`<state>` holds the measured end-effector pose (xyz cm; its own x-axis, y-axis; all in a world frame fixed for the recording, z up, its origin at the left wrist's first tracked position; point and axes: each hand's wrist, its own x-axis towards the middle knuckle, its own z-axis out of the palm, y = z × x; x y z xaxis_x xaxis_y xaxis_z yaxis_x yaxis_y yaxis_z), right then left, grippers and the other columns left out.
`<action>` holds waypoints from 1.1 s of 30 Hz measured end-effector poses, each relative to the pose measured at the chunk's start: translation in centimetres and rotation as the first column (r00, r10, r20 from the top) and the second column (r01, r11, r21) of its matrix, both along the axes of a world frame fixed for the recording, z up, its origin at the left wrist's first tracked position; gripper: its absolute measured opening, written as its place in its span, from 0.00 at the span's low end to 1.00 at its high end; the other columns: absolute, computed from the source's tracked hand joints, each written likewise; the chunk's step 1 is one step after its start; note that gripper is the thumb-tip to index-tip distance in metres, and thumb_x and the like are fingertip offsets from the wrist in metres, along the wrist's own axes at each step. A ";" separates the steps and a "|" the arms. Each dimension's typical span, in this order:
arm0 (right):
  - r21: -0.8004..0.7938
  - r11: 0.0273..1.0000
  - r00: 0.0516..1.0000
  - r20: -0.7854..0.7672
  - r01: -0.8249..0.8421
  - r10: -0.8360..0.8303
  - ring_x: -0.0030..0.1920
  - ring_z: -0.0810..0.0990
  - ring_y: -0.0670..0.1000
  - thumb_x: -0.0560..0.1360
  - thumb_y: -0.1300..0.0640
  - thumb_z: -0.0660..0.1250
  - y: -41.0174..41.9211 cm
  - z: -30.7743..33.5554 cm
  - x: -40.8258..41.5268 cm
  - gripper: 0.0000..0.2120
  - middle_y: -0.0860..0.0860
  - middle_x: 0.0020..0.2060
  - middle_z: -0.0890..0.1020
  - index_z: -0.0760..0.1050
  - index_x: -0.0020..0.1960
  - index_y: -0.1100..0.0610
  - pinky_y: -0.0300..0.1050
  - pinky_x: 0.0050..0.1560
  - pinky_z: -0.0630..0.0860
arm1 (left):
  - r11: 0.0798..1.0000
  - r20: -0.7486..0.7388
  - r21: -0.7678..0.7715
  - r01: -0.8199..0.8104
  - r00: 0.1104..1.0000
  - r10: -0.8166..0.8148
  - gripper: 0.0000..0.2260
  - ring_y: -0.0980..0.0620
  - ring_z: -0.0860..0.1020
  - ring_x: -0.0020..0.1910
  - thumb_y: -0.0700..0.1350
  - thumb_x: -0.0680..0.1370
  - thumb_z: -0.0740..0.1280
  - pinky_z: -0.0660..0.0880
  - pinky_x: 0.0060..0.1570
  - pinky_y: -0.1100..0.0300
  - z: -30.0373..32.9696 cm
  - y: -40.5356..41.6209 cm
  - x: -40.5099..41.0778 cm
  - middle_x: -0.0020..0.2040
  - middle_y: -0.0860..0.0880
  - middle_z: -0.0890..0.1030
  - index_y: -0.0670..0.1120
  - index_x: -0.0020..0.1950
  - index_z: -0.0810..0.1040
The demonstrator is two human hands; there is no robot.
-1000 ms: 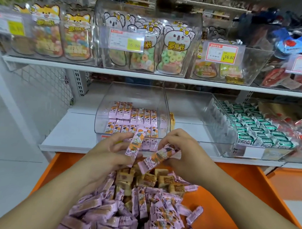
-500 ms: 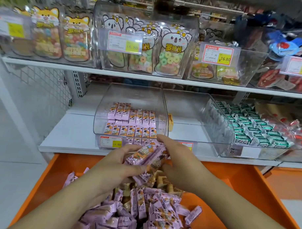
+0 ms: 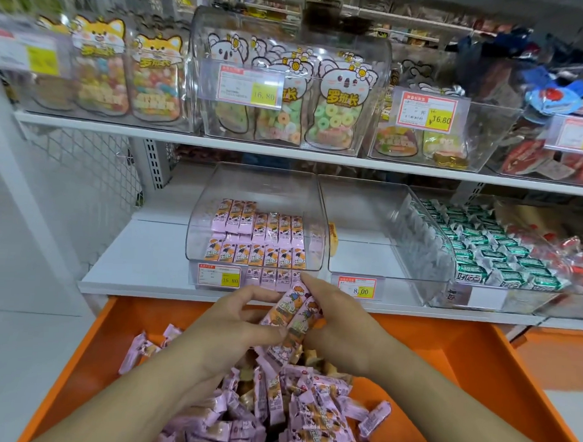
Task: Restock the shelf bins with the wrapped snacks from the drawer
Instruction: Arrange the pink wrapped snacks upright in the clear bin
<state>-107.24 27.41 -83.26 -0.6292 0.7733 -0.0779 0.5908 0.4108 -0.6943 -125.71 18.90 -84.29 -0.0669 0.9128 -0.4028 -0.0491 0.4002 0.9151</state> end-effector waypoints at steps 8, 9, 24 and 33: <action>0.041 0.996 0.997 -0.028 0.076 -0.075 0.70 0.74 0.45 0.75 0.57 0.72 0.3 -0.4 -0.2 0.32 0.42 0.69 0.75 0.67 0.75 0.43 0.52 0.70 0.76 | 1.000 -0.001 -0.019 0.022 1.000 -0.022 0.25 0.45 0.86 0.53 0.34 0.70 0.80 0.76 0.49 0.49 0.0 0.4 -0.3 0.54 0.52 0.88 0.50 0.64 0.78; 0.086 0.991 0.994 -0.029 0.103 -0.101 0.74 0.69 0.45 0.74 0.55 0.72 0.2 -0.4 -0.2 0.36 0.42 0.73 0.71 0.63 0.79 0.43 0.51 0.74 0.72 | 1.000 0.008 -0.006 0.003 1.000 -0.003 0.26 0.45 0.86 0.52 0.34 0.70 0.80 0.77 0.49 0.49 0.0 0.4 -0.3 0.54 0.51 0.88 0.49 0.64 0.79; 0.225 0.973 0.993 -0.120 0.047 -0.020 0.53 0.70 0.35 0.68 0.40 0.80 -1.7 0.5 -1.3 0.49 0.34 0.68 0.66 0.57 0.81 0.40 0.30 0.53 0.69 | 0.992 0.127 0.018 -0.128 0.984 0.124 0.17 0.38 0.84 0.50 0.32 0.78 0.72 0.78 0.63 0.37 1.1 0.1 -0.2 0.51 0.42 0.87 0.49 0.62 0.79; 0.187 0.982 0.997 -0.077 0.009 0.006 0.56 0.70 0.34 0.68 0.41 0.82 -2.0 0.7 -2.3 0.53 0.32 0.68 0.62 0.54 0.83 0.41 0.27 0.52 0.71 | 0.992 0.167 0.025 -0.125 0.979 0.120 0.17 0.41 0.84 0.51 0.28 0.78 0.66 0.78 0.44 0.53 0.9 0.5 -0.6 0.52 0.40 0.87 0.44 0.62 0.82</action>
